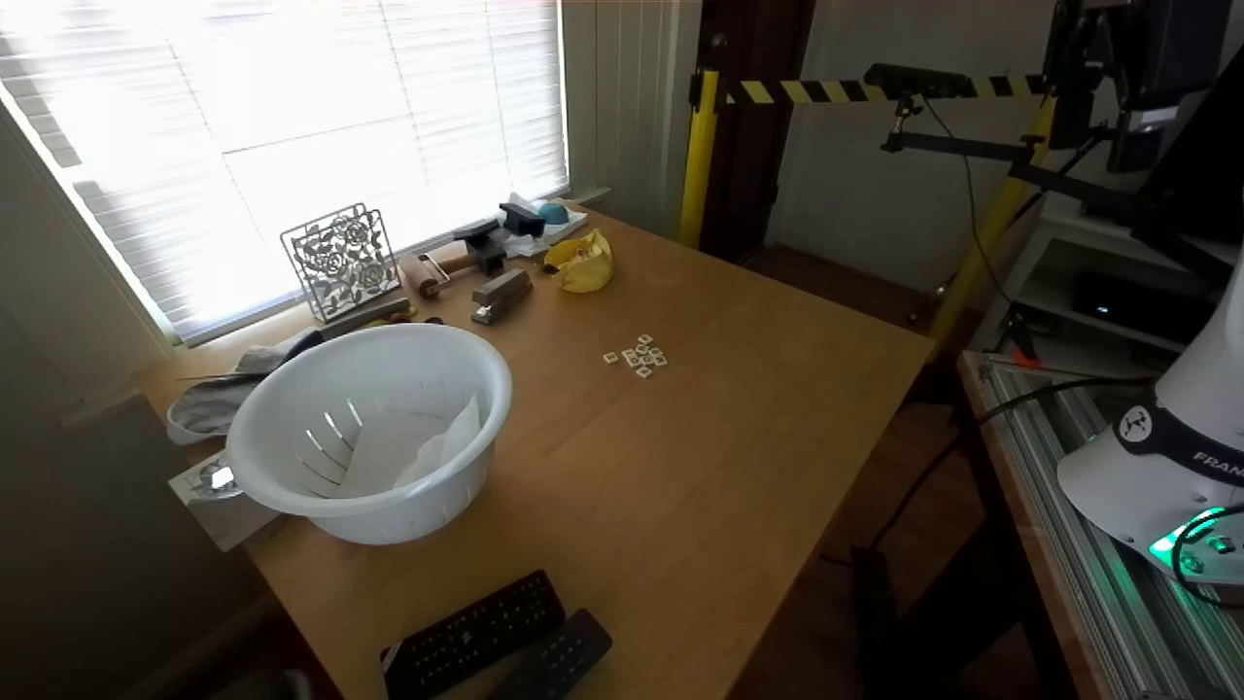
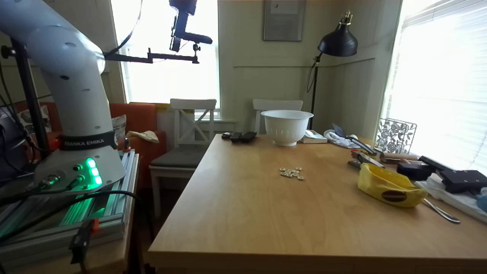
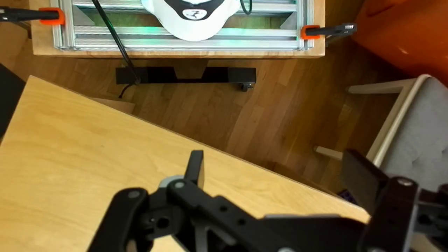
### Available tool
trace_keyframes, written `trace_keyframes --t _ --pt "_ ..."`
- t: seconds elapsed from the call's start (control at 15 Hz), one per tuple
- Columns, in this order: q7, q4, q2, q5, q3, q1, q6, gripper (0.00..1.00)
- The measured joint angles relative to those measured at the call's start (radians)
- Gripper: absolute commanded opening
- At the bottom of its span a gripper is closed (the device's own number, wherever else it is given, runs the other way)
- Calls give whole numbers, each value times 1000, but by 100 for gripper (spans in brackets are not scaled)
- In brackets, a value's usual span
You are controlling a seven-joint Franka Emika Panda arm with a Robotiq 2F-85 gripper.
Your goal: Move the letters to the left
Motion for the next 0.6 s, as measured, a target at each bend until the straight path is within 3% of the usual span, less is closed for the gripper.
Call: trace_keyframes --t 0.6 --pt "64 -37 224 -1 -12 -98 428 100"
